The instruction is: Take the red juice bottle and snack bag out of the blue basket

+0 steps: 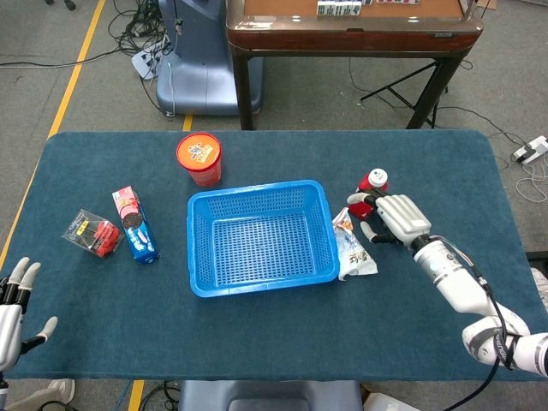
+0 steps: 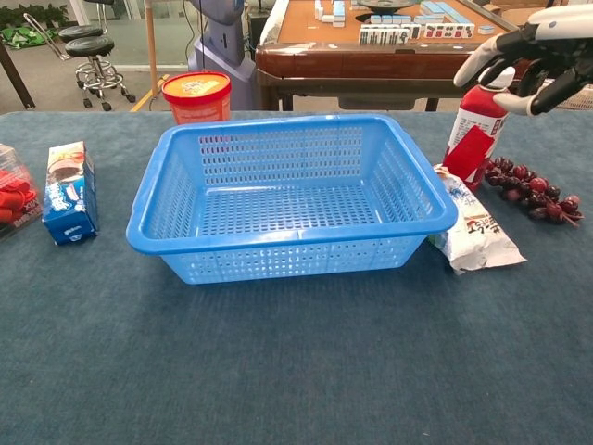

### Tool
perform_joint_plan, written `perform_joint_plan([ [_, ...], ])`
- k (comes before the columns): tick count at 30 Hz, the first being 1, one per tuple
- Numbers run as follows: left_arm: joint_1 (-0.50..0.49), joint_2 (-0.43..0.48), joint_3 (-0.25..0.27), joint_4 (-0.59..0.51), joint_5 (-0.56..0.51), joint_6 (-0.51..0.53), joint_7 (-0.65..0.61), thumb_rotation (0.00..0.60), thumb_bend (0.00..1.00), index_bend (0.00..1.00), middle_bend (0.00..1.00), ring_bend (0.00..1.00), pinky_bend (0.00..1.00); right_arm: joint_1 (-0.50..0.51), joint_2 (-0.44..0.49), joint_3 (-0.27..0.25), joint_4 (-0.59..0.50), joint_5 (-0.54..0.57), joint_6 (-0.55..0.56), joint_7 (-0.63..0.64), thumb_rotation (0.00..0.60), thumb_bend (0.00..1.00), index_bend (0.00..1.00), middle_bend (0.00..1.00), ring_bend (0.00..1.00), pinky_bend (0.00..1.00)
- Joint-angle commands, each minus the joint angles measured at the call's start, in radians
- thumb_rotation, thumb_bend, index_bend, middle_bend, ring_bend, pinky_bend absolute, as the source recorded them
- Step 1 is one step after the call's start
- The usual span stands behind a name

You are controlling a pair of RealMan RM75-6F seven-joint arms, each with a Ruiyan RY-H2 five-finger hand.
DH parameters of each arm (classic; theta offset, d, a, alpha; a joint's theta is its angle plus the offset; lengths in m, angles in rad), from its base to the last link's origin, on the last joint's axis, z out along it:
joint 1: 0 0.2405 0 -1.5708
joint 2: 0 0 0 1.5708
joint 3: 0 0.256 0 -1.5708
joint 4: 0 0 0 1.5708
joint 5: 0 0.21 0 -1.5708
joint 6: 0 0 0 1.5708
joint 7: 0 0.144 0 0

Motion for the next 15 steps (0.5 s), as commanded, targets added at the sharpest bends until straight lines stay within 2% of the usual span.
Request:
perform_joint_plan([
  [1,-0.002,-0.001,-0.002,0.003,0.0,-0.001,-0.002,0.6,0.27,0.01,0.02,0.12,0.13,-0.049,0.025,-0.002,-0.038,-0.037,0.091,-0.019,0.6,0.56,0.23,0.2,0.15,0.37],
  [8,-0.011,-0.006,-0.012,0.02,-0.013,-0.01,-0.014,0.6,0.27,0.01,0.02,0.12,0.13,-0.237,0.07,-0.057,-0.157,-0.096,0.384,-0.15,0.6,0.53,0.23,0.24,0.15,0.37],
  [15,-0.022,-0.012,-0.025,0.036,-0.029,-0.017,-0.02,0.6,0.27,0.01,0.02,0.12,0.13,-0.415,0.074,-0.125,-0.173,-0.143,0.602,-0.195,0.6,0.52,0.23,0.25,0.17,0.37],
])
